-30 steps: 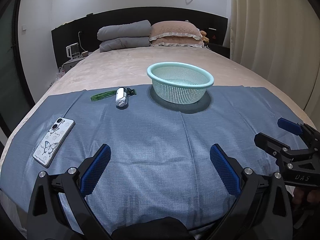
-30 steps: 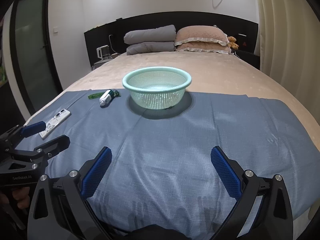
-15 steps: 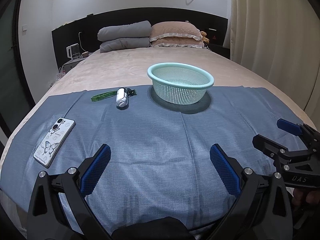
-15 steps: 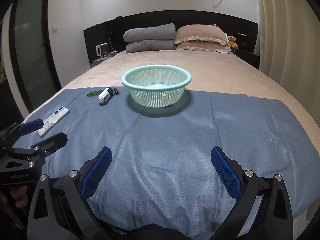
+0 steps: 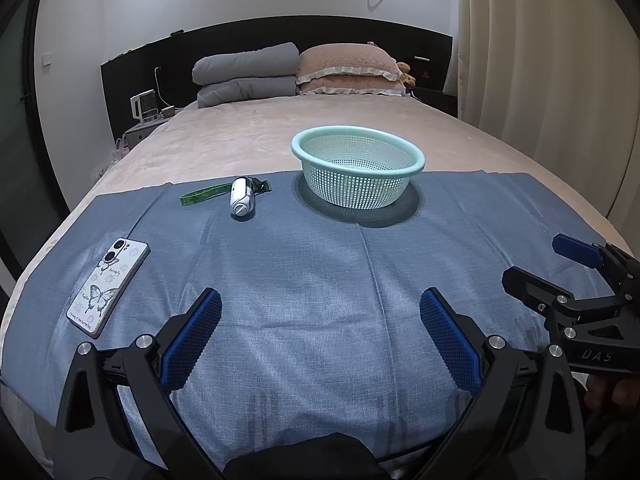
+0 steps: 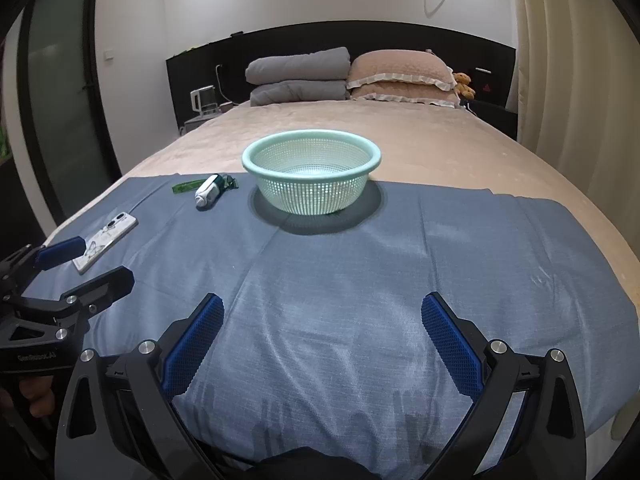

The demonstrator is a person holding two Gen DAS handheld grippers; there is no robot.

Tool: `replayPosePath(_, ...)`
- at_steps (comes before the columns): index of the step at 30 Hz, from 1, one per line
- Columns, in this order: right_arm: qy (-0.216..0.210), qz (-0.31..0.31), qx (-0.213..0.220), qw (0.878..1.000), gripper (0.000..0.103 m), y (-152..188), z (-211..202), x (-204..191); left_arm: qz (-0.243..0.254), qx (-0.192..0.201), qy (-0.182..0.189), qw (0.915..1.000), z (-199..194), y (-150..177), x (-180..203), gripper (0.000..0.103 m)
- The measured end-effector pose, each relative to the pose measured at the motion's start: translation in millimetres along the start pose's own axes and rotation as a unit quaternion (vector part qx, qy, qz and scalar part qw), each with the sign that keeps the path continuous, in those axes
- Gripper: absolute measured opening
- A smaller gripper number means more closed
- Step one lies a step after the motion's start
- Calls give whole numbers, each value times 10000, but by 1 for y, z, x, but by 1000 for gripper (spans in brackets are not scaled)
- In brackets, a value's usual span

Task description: Organize jewelry

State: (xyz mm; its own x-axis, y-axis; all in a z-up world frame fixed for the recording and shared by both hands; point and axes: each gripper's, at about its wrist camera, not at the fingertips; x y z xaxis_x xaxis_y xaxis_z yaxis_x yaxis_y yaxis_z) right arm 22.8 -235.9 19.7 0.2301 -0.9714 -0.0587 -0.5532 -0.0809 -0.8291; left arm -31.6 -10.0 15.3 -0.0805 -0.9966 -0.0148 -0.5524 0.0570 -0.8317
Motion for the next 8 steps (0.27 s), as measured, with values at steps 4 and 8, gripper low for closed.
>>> replayPosePath(4, -20, 6, -2, 10000, 95, 0, 0, 0, -53, -20, -35, 10000, 1, 0, -2, 97)
replayPosePath(8, -31, 18, 6, 10000, 95, 0, 0, 0, -98, -16, -17, 9999, 1, 0, -3, 97)
Point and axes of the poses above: each gripper's, at about its wrist camera, not at the fingertips, and z roughly the way its jaws point, x to its right, y to its underside, and after that the axes turned 3 degrees about x, right-handed
